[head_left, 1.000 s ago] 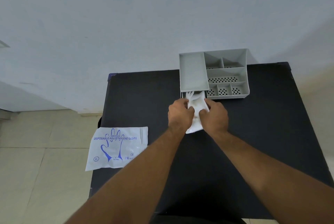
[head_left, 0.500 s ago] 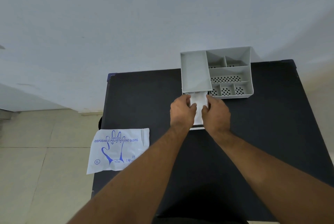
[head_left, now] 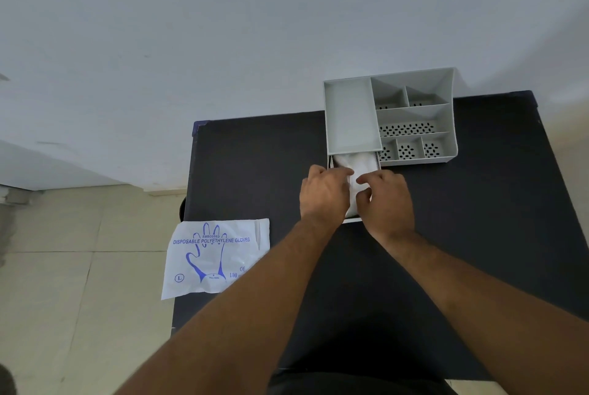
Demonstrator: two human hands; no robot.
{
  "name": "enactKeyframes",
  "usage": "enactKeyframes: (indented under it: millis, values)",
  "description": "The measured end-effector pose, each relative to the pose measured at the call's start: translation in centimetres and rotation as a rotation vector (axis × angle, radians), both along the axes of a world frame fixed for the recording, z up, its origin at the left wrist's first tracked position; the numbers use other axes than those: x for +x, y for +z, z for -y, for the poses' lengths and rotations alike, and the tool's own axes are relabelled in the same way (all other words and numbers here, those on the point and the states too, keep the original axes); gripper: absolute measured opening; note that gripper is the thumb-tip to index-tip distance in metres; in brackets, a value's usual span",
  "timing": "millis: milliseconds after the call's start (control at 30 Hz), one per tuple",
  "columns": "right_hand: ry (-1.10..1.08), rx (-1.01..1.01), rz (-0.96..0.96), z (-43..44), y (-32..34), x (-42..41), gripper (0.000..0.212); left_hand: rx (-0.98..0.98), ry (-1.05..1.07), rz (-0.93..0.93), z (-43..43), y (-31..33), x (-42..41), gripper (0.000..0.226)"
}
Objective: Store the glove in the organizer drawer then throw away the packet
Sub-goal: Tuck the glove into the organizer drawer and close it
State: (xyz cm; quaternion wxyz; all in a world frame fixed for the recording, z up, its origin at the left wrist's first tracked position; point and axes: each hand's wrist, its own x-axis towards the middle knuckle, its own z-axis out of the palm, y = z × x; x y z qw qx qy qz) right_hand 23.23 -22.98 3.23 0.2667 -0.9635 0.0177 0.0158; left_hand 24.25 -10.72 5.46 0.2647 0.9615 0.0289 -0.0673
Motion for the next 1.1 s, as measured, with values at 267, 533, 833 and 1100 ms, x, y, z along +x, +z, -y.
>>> enactKeyframes:
  millis: [267, 533, 833, 1100]
  values:
    - [0.144, -0.262, -0.037, 0.3, 0.1, -0.1, 0.03, 0.149, -0.064, 0.05, -0.2, -1.3, -0.6, 0.031]
    - [0.179, -0.236, -0.016, 0.0, 0.5, 0.4, 0.037, 0.172, -0.132, -0.167, -0.3, -1.3, -0.6, 0.039]
    - [0.442, -0.131, -0.125, -0.7, 0.6, 3.1, 0.046, -0.219, 0.178, -0.082, -1.8, -1.2, -0.1, 0.024]
    - [0.488, -0.235, -0.197, -1.6, 0.4, 4.0, 0.053, -0.654, 0.408, -0.429, -2.8, -2.6, 1.1, 0.041]
